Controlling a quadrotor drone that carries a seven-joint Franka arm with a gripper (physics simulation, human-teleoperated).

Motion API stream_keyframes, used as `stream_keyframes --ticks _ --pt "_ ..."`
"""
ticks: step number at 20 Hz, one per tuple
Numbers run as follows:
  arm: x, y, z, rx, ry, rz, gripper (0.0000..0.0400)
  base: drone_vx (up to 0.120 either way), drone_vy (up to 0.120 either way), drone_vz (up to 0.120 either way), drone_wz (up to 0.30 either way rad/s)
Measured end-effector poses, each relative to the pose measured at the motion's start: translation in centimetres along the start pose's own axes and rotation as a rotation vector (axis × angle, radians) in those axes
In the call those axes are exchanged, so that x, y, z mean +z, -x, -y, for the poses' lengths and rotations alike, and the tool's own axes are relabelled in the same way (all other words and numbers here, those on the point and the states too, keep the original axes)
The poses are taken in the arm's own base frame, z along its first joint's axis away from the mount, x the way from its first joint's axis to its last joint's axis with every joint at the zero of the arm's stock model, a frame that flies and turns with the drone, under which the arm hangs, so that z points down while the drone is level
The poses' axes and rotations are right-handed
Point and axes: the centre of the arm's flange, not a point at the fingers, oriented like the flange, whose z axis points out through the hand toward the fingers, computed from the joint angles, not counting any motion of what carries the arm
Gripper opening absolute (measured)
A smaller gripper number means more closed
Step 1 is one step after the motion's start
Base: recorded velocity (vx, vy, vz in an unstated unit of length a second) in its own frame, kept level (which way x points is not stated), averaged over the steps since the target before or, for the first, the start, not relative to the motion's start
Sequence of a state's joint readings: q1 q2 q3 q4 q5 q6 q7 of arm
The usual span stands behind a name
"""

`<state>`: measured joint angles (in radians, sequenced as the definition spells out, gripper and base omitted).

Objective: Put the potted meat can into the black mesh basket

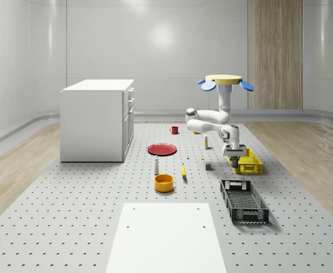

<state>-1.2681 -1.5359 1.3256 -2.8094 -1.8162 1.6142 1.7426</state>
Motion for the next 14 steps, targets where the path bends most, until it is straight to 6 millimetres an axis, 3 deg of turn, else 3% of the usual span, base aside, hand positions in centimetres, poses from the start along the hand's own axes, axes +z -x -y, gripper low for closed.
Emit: stream_keyframes --ticks 14 --pt "0.0 0.0 0.0 0.0 0.0 0.0 0.0282 0.12 0.0 0.0 0.0"
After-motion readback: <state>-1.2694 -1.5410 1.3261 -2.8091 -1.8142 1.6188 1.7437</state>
